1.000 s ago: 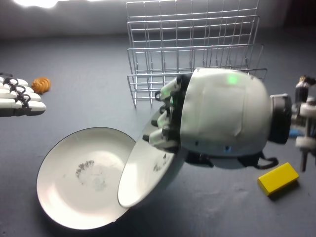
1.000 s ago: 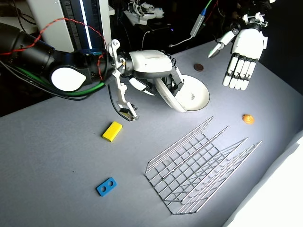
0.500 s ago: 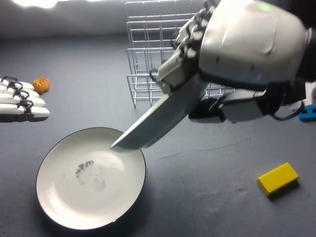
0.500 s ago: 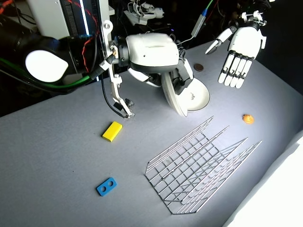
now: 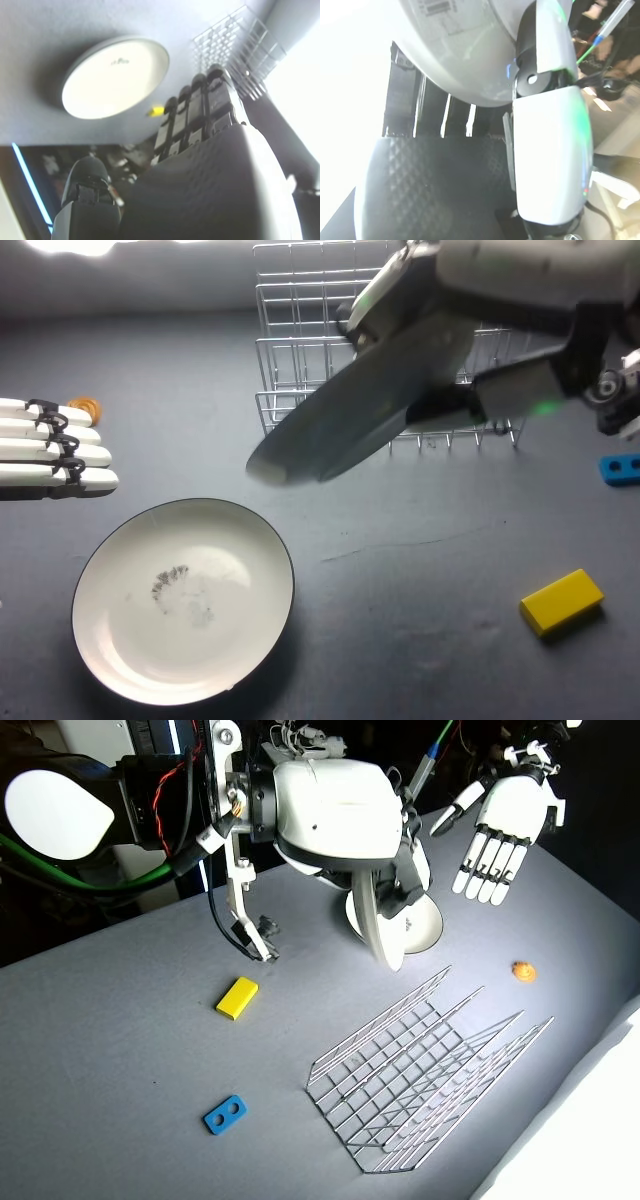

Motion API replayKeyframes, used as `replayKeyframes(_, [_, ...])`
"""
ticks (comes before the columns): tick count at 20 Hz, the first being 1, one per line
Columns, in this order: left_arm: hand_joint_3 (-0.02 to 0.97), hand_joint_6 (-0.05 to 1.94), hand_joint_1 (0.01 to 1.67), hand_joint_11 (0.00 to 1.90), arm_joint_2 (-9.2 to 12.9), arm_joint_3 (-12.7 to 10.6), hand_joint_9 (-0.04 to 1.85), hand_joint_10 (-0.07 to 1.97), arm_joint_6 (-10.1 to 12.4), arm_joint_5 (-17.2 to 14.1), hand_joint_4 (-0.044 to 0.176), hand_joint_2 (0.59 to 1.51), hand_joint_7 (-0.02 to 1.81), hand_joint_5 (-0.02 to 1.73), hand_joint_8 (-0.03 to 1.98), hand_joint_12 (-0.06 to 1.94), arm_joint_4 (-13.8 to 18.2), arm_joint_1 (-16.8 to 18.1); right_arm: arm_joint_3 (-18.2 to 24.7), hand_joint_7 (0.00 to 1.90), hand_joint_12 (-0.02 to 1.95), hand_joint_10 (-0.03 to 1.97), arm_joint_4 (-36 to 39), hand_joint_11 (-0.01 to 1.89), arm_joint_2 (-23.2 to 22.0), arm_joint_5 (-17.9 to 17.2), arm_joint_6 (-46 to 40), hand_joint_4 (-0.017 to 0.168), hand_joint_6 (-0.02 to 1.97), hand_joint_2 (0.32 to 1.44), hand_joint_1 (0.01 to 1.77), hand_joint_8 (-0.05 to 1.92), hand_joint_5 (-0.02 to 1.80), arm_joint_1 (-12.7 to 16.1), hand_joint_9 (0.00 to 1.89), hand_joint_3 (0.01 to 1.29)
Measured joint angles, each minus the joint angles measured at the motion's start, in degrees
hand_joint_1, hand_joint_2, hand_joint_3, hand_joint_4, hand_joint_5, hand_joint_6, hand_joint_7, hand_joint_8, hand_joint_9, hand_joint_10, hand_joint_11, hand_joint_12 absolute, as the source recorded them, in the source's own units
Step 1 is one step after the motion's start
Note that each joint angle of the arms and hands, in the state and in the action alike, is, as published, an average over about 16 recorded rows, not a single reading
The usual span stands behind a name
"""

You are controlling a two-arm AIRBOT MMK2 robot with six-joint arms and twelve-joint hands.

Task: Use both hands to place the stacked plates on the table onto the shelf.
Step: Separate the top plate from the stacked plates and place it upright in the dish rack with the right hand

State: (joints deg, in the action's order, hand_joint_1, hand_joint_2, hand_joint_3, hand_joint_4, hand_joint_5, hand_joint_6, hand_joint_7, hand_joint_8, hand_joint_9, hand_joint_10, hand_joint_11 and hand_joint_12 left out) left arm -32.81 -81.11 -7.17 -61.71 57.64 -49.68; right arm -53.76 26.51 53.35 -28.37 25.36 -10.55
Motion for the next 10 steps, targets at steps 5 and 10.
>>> replayKeyframes(5, [0.011, 0.01, 0.02, 0.02, -0.39, 0.16, 0.02, 0.01, -1.38, -1.09, 0.003, 1.186, 0.02, 0.02, 0.01, -0.01, -0.14, -0.29, -2.99, 1.14, 1.06, -0.01, -0.31, 0.91, -0.15, 2.44, -7.65, -0.001, 1.01, 0.96, 1.21, 0.71, 0.95, 2.23, 1.38, 0.01])
replayKeyframes(10, [0.011, 0.01, 0.02, 0.02, -0.53, 0.34, 0.02, 0.01, -0.65, -1.89, 0.004, 1.186, 0.02, 0.02, 0.01, -0.01, -0.14, -0.73, -6.89, 1.13, 1.07, -0.01, -0.88, 0.9, 1.02, 3.5, -13.18, 0.001, 1.01, 0.96, 1.21, 0.72, 0.95, 3.65, 1.37, 0.01])
